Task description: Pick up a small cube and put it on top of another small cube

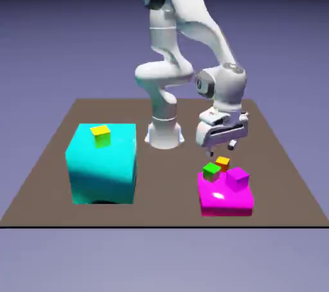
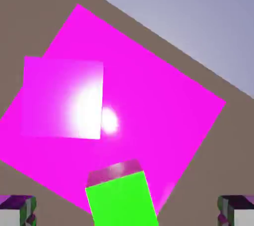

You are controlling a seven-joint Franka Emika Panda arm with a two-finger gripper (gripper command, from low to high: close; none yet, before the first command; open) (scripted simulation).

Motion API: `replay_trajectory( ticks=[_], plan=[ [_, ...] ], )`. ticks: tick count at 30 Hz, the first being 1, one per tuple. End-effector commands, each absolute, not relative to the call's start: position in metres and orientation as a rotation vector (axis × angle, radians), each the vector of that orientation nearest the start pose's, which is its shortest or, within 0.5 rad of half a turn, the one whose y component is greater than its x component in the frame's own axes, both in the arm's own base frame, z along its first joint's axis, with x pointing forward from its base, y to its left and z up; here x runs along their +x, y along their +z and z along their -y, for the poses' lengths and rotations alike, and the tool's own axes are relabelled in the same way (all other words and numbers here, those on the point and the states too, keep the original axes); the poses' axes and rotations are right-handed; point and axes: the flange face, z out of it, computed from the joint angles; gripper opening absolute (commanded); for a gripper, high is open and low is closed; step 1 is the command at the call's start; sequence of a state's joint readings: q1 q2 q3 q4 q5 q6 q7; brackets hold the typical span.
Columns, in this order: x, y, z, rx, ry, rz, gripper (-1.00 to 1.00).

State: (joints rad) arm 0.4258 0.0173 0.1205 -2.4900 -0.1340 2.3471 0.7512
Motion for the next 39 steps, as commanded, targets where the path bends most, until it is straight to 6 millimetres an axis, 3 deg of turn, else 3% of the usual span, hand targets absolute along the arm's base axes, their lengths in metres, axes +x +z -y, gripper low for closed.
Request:
replay_trajectory(
  ticks=[1, 6, 11, 13, 17, 18, 19, 24, 28, 32, 36, 39],
  plan=[
    [0.380, 0.256, -0.244, -3.338, 0.197, -0.113, 0.00],
    [0.333, 0.198, -0.297, -3.504, 0.553, 0.218, 0.00],
    [0.273, 0.145, -0.334, -3.625, 0.902, 0.591, 0.00],
    [0.273, 0.145, -0.334, -3.625, 0.903, 0.592, 0.00],
    [0.257, 0.090, -0.302, -3.625, 0.903, 0.592, 0.00],
    [0.257, 0.090, -0.302, -3.625, 0.903, 0.592, -1.00],
    [0.257, 0.090, -0.302, -3.625, 0.903, 0.592, -1.00],
    [0.273, 0.153, -0.338, -3.586, 0.911, 0.613, -1.00],
    [0.357, 0.206, -0.279, -3.560, 0.868, 0.587, -1.00],
    [0.429, 0.261, -0.187, -3.580, 0.851, 0.503, -1.00],
    [0.471, 0.322, -0.076, -3.593, 0.878, 0.389, -1.00],
    [0.479, 0.367, 0.014, -3.587, 0.923, 0.287, -1.00]
  ],
)
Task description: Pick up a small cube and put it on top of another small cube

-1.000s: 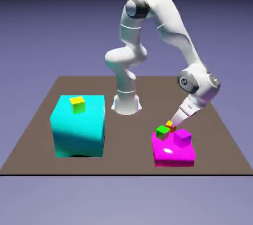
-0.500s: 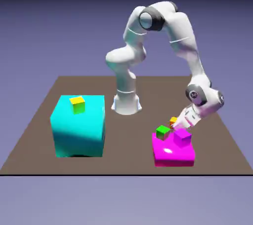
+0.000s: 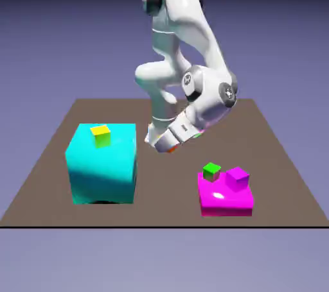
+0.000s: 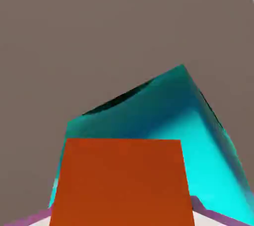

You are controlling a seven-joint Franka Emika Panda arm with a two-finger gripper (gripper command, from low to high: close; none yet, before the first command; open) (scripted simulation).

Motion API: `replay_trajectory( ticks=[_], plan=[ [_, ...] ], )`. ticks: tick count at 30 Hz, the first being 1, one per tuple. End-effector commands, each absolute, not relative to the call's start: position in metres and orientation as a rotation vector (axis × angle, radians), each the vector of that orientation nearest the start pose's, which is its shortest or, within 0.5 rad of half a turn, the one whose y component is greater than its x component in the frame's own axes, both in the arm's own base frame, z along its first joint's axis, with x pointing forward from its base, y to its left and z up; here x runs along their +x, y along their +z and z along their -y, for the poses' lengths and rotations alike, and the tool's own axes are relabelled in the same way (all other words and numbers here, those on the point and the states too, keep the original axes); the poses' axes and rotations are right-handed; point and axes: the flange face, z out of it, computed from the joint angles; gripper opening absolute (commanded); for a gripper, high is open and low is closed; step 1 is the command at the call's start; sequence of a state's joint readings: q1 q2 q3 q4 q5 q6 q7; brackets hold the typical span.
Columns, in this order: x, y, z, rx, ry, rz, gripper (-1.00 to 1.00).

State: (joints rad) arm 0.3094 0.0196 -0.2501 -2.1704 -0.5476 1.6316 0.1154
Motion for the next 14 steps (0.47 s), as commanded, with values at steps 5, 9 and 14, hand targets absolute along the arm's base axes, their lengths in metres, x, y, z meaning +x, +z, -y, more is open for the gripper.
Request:
replay_trajectory(
  ticks=[5, 9, 14],
  plan=[
    [0.459, 0.418, 0.137, 2.467, -0.713, -0.073, -1.00],
    [0.440, 0.373, 0.159, 2.466, -0.713, -0.072, -1.00],
    [0.450, 0.393, 0.150, 2.465, -0.713, -0.071, 1.00]
  ],
)
